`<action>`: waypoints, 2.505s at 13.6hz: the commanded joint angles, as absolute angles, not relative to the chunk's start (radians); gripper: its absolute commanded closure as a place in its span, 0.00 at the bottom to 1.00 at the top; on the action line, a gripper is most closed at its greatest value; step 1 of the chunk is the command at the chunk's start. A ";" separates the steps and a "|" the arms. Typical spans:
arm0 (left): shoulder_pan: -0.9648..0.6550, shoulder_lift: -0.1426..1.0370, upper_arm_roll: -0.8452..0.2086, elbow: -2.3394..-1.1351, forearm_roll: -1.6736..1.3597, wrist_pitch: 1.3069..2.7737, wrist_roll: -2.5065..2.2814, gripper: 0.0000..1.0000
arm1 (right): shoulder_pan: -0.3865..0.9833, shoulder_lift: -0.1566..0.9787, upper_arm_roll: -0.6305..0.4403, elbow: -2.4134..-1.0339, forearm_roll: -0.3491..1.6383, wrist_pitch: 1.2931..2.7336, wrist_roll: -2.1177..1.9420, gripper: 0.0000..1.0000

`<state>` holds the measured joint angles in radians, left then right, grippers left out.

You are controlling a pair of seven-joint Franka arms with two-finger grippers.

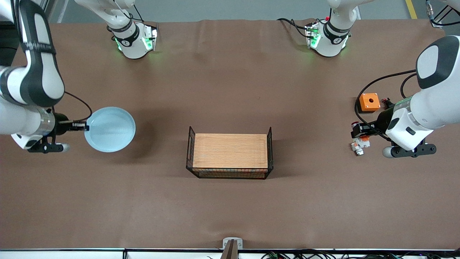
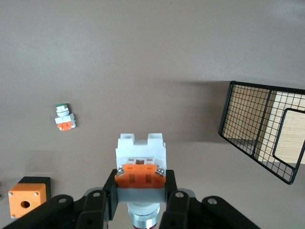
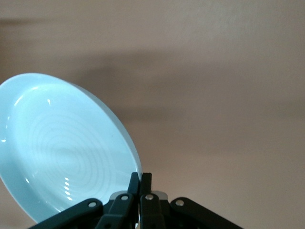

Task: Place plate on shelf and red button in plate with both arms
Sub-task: 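Lift the plate with the right gripper while the left gripper lifts the button, then carry the plate with the right gripper and lower it onto the wooden box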

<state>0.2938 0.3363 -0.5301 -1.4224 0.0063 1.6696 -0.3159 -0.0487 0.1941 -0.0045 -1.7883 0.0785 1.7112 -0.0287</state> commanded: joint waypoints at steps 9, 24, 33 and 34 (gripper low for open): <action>0.287 0.324 -0.535 -1.414 -0.008 1.640 -0.385 1.00 | 0.406 0.060 -0.008 -1.611 0.244 1.434 0.979 1.00; 0.230 0.336 -0.561 -1.401 -0.009 1.647 -0.546 1.00 | 0.698 0.314 -0.009 -1.594 0.267 2.054 2.029 0.98; 0.146 0.368 -0.561 -1.348 -0.018 1.678 -0.704 1.00 | 0.721 0.448 -0.011 -1.546 0.259 2.128 2.031 0.98; 0.132 0.370 -0.561 -1.348 -0.018 1.701 -0.731 1.00 | 0.721 0.457 -0.011 -1.540 0.258 2.128 2.029 0.98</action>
